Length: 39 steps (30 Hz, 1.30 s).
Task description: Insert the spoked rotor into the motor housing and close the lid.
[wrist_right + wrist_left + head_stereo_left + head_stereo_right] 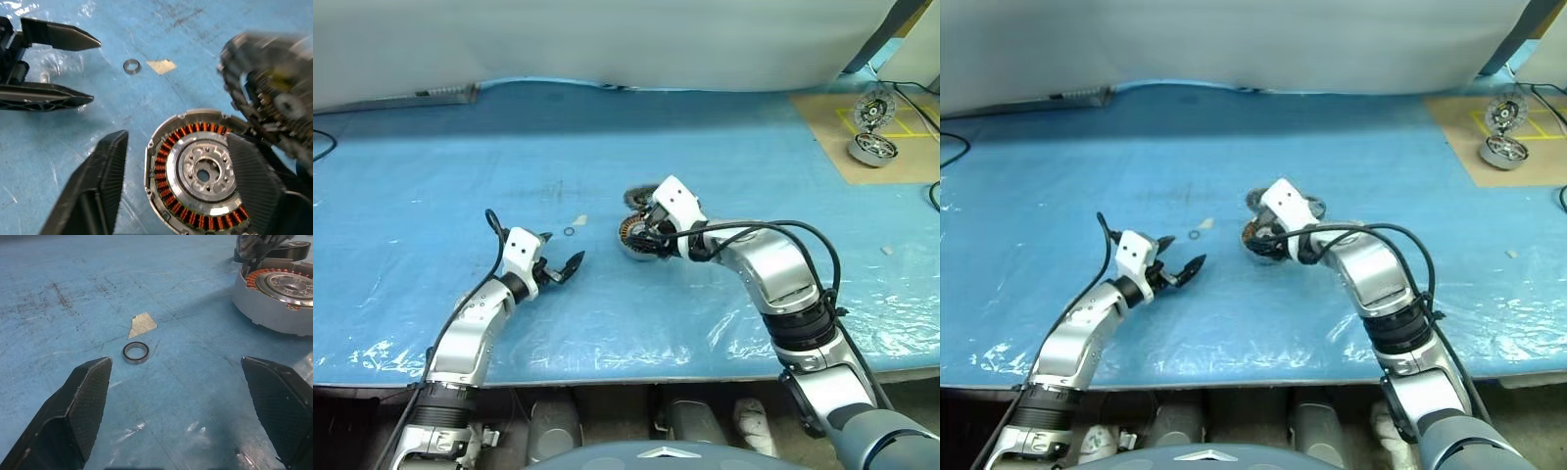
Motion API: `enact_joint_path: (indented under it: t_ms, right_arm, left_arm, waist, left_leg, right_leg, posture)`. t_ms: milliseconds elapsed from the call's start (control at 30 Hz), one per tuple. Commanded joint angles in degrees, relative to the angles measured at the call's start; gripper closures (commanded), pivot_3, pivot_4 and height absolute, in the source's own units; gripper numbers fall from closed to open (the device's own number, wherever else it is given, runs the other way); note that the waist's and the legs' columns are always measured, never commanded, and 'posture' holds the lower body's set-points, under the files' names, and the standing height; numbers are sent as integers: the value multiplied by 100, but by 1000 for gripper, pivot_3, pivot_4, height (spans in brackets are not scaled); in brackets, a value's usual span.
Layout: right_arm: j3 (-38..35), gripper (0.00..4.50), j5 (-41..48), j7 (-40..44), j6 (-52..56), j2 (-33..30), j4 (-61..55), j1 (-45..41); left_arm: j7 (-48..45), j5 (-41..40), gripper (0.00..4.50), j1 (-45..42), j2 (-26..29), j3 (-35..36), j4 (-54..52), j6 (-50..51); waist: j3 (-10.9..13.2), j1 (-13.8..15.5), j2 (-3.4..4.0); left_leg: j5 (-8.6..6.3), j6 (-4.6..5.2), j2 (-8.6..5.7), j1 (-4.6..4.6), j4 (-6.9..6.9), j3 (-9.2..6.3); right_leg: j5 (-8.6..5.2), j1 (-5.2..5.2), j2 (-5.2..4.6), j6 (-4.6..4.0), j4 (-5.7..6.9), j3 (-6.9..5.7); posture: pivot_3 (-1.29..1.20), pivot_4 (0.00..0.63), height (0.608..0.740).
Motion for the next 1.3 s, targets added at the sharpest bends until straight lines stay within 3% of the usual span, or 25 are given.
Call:
enact_joint_path:
  t_ms: [33, 367, 1000, 1100, 1200, 1300]
  right_arm:
    - [140, 945, 77, -95, -307, 66, -189, 187]
    - [148, 945, 224, -212, -424, 63, -282, 284]
    - [792, 945, -239, -589, -662, -14, 889, 164]
    - [853, 1561, -301, -609, -588, -29, 983, 93]
    - [899, 2497, -357, -588, -571, -32, 1000, 44]
    - [981, 2742, -408, -568, -552, -50, 944, 0]
  left_arm:
    - [-77, -35, 0, -81, 61, 78, 12, -151]
    - [-136, -46, 0, -101, 133, 105, 48, -182]
    - [-35, -48, 0, 13, 76, 74, -125, -117]
    - [-10, -44, 0, 26, 71, 80, -148, -111]
    - [18, -47, 0, 39, 67, 85, -165, -107]
    - [32, -52, 0, 48, 66, 85, -177, -108]
  waist:
    - [0, 11, 0]
    - [0, 10, 0]
    - [0, 5, 0]
    - [0, 8, 0]
    - [-1, -2, -1]
    - [-1, -5, -1]
  left_leg:
    - [0, 0, 0, 0, 2, 0]
    - [0, 0, -1, -1, 3, 0]
    - [0, 0, -1, -1, 9, 0]
    - [0, 0, -1, 1, 10, 0]
    - [0, 0, 0, 2, 10, 0]
    - [0, 0, 1, 4, 11, 1]
  right_leg:
    - [0, 0, -1, 0, 0, 0]
    - [0, 0, -1, 0, 1, 0]
    - [0, 8, -2, 0, 7, 1]
    - [0, 16, -2, 0, 7, 1]
    - [0, 18, -2, 0, 7, 1]
    - [1, 18, -2, -1, 8, 1]
  posture:
    - [0, 150, 740]
    - [0, 150, 740]
    - [0, 150, 740]
    - [0, 150, 740]
    - [0, 150, 740]
    - [0, 150, 740]
